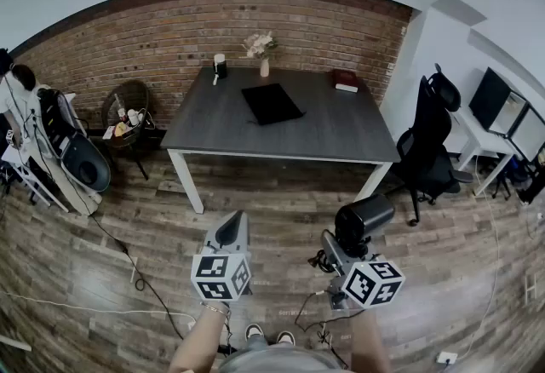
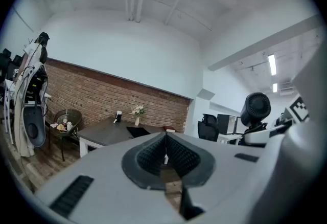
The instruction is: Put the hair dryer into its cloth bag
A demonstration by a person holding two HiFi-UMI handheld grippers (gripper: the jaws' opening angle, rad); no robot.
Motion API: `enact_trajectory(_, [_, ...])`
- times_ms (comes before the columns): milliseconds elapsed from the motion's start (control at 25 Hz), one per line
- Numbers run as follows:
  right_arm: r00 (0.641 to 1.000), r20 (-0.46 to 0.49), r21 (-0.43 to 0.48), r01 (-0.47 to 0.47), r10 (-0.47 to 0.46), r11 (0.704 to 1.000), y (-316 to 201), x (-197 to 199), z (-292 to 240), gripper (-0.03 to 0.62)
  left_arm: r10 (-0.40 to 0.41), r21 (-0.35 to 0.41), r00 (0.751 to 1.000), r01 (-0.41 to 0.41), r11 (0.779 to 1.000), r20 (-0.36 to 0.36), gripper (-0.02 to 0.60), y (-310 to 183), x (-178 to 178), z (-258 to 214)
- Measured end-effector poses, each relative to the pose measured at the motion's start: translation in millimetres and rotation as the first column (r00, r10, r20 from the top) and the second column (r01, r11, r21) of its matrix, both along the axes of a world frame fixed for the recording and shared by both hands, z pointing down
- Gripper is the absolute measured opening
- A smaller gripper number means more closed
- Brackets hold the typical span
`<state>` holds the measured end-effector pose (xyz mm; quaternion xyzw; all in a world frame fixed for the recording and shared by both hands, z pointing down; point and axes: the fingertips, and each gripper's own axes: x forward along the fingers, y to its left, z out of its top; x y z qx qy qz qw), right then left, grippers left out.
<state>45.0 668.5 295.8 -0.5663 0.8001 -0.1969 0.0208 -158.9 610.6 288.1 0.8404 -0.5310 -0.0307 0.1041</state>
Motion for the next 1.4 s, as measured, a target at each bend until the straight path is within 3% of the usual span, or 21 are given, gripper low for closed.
enact_trajectory(440, [1.0,0.009,-0.027,0.011,-0.01,1.0,-5,-12,4,0.23,-0.006,-0.006,1.0,0.006,1.0,-0.01,0.006,-3,-16,4])
enact_trajectory(880, [0.999,0.011,-0.061,-0.038,0.038,0.997,-21,-29,20,0.232,-0.002,-0.03,1.0,0.001,1.0,-0.008,0.006,-27,-50,17])
enact_trajectory(1160, [0.997,0.01,-0.086,-0.074,0.075,0.994,-44,-18,28,0.232,0.015,-0.048,1.0,-0.015,0.999,-0.005,0.006,-56,-46,25])
enact_trajectory(1400, [0.997,0.016,-0.086,-0.077,0.078,0.993,-97,-2,33,0.232,0.02,-0.067,1.0,-0.019,0.998,0.003,0.006,-106,-31,36])
